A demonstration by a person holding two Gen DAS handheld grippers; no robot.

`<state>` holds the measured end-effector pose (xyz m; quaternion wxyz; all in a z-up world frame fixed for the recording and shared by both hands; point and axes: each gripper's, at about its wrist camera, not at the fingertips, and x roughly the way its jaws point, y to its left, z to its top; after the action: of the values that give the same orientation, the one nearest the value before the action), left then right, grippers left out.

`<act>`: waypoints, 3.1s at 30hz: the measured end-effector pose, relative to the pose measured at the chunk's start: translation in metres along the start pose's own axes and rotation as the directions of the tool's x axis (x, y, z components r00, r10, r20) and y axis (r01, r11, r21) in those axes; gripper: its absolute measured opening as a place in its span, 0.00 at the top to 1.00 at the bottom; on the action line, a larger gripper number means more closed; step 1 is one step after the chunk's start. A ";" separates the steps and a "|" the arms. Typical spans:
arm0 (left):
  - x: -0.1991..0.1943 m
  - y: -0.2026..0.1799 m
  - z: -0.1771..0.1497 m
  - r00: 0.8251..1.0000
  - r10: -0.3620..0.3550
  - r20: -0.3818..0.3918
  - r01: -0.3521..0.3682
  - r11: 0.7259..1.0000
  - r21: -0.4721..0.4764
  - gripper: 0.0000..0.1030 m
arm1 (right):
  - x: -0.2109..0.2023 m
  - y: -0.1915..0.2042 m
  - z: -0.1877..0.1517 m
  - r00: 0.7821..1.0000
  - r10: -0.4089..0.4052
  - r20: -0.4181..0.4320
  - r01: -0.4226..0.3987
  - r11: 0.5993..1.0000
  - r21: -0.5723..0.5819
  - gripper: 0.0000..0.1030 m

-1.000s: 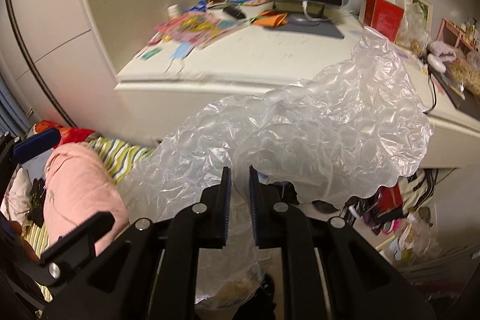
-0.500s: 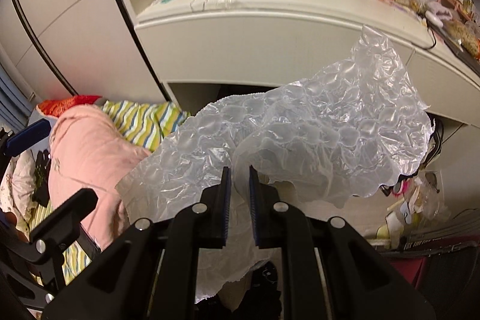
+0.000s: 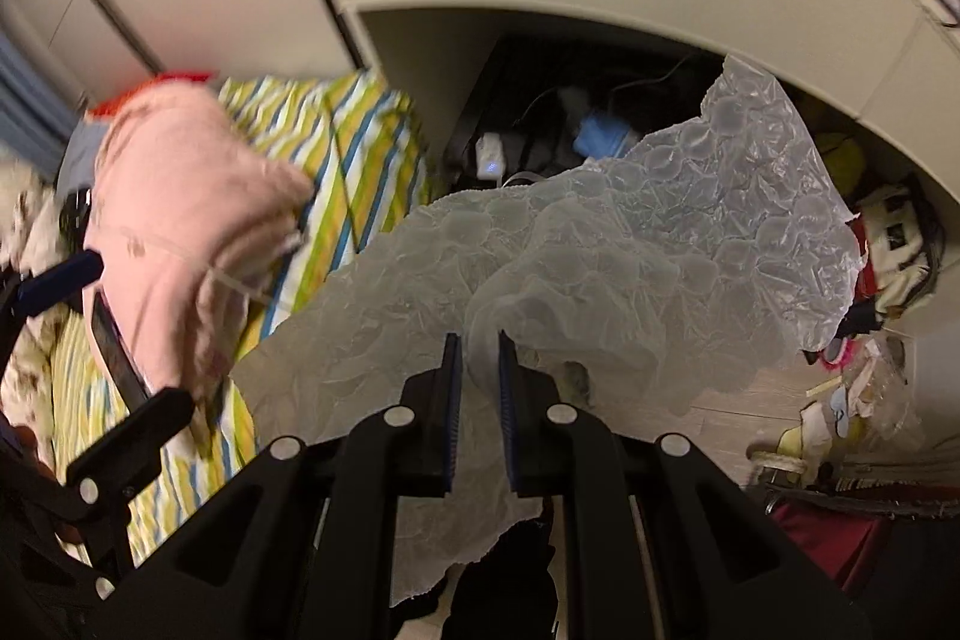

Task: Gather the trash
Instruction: 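Lower the held bubble wrap with the right tool into the bin, then open the right tool to drop the bubble wrap into the bin, then raise the right tool back up toward the desk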

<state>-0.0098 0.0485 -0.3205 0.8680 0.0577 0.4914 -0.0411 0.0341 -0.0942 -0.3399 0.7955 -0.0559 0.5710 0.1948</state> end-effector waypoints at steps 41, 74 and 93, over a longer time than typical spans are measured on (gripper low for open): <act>0.246 -0.034 -0.136 0.966 -0.066 -0.251 0.064 0.998 -0.017 0.06 | 0.297 -0.020 -0.083 0.965 0.148 -0.217 -0.158 0.987 -0.028 0.87; 0.245 -0.022 -0.138 0.961 -0.058 -0.270 0.051 0.998 -0.035 0.06 | 0.295 -0.017 -0.080 0.963 0.148 -0.227 -0.167 0.984 -0.068 0.49; 0.118 -0.006 -0.099 0.983 -0.010 -0.181 0.004 1.000 -0.031 0.06 | 0.151 0.003 -0.043 0.995 0.028 -0.097 -0.037 0.995 -0.094 0.17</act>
<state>-0.0343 0.0545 -0.4722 0.8203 0.0464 0.5692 -0.0314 0.0356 -0.0674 -0.4943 0.7603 -0.0939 0.5994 0.2321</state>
